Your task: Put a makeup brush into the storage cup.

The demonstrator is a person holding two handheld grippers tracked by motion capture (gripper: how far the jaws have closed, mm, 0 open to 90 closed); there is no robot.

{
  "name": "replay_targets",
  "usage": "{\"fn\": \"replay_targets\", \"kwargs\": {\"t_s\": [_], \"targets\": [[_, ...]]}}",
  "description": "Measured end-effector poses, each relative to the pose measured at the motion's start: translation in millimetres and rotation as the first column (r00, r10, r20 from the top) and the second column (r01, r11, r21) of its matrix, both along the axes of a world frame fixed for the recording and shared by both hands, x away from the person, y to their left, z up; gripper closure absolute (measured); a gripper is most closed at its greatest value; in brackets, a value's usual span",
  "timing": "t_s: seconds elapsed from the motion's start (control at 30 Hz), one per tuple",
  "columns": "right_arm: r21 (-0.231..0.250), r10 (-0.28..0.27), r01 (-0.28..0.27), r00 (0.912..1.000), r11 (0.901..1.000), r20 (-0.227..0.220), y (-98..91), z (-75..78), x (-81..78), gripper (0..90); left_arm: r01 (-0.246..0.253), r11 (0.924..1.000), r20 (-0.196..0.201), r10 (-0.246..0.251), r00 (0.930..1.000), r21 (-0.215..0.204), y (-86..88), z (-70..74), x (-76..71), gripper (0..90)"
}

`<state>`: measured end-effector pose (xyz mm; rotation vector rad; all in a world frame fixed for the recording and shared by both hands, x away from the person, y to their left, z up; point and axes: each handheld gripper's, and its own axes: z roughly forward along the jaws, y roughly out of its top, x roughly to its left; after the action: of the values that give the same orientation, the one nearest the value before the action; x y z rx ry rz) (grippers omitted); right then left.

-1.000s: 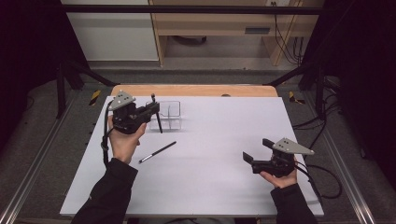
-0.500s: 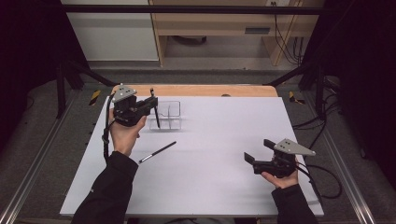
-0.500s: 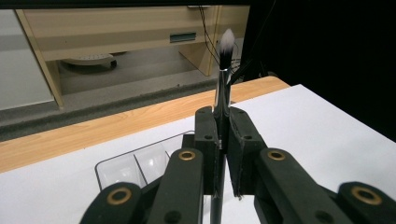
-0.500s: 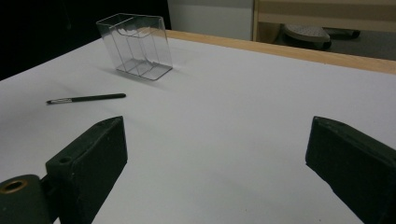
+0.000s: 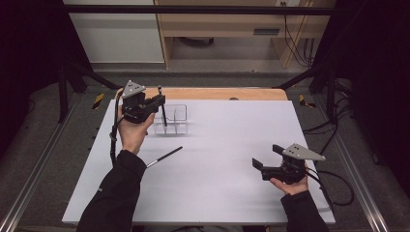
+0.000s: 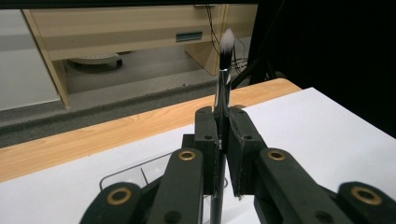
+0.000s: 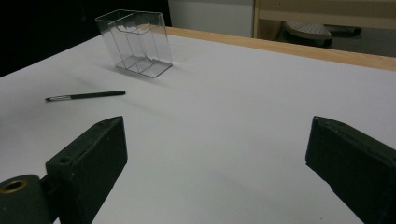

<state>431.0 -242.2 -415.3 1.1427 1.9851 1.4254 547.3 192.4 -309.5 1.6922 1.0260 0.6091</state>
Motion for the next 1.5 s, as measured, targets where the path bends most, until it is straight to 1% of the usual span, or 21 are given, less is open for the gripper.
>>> {"fn": "replay_targets", "kwargs": {"t_s": [0.23, 0.3, 0.37, 0.6, 0.8, 0.97, 1.07, 1.23, 1.33, 1.4, 1.5], "targets": [[0.003, -0.001, 0.001, 1.0, 1.0, -0.005, 1.3, -0.8, 0.7, 6.0, -0.012, 0.9999, 0.001, 0.012, 0.9999, -0.01, -1.1, 2.4, 9.3, 83.2], [0.005, -0.002, 0.002, 1.0, 1.0, -0.005, 1.3, -0.7, 0.7, 6.1, -0.014, 0.9999, 0.006, 0.014, 0.9999, -0.001, -1.3, 3.7, 12.0, 83.2], [0.004, -0.004, 0.004, 1.0, 1.0, -0.005, 1.0, -0.6, 0.7, 6.1, -0.019, 0.9998, 0.004, 0.019, 0.9998, -0.006, -1.4, 4.4, 14.6, 83.2], [0.005, -0.003, 0.003, 1.0, 1.0, -0.006, 1.2, -0.9, 1.3, 6.2, -0.039, 0.9992, 0.002, 0.039, 0.9992, 0.001, -1.1, 5.0, 24.1, 83.2], [0.008, -0.003, 0.004, 1.0, 1.0, -0.008, 1.7, -1.0, 1.6, 6.3, -0.05, 0.9987, 0.01, 0.05, 0.9987, 0.005, -2.0, 4.4, 32.8, 83.2], [0.006, -0.001, 0.001, 1.0, 1.0, -0.006, 1.9, -1.2, 1.7, 6.5, -0.069, 0.9976, 0.004, 0.069, 0.9976, 0.005, -1.0, 0.8, 40.9, 83.2], [0.006, -0.002, 0.002, 1.0, 1.0, -0.008, 2.0, -1.3, 1.7, 6.5, -0.082, 0.9965, -0.003, 0.082, 0.9966, 0.014, 0.2, -3.3, 45.7, 83.2], [0.004, 0.001, -0.001, 1.0, 1.0, -0.007, 2.4, -1.8, 2.1, 6.6, -0.083, 0.9965, -0.001, 0.083, 0.9966, 0.009, 0.4, -7.4, 50.4, 83.2], [0.005, 0.002, -0.002, 1.0, 1.0, -0.006, 2.6, -1.9, 2.2, 6.6, -0.091, 0.9953, 0.006, 0.091, 0.9958, 0.032, -1.8, -9.9, 52.3, 83.2], [0.005, 0.002, -0.002, 1.0, 1.0, -0.006, 2.7, -1.9, 2.2, 6.6, -0.093, 0.995, 0.001, 0.093, 0.9957, 0.038, -1.8, -11.7, 53.9, 83.2], [0.004, 0.003, -0.003, 1.0, 1.0, -0.006, 2.6, -1.9, 2.2, 6.7, -0.091, 0.9954, -0.006, 0.091, 0.9959, 0.03, -1.6, -13.9, 55.7, 83.2]]}}
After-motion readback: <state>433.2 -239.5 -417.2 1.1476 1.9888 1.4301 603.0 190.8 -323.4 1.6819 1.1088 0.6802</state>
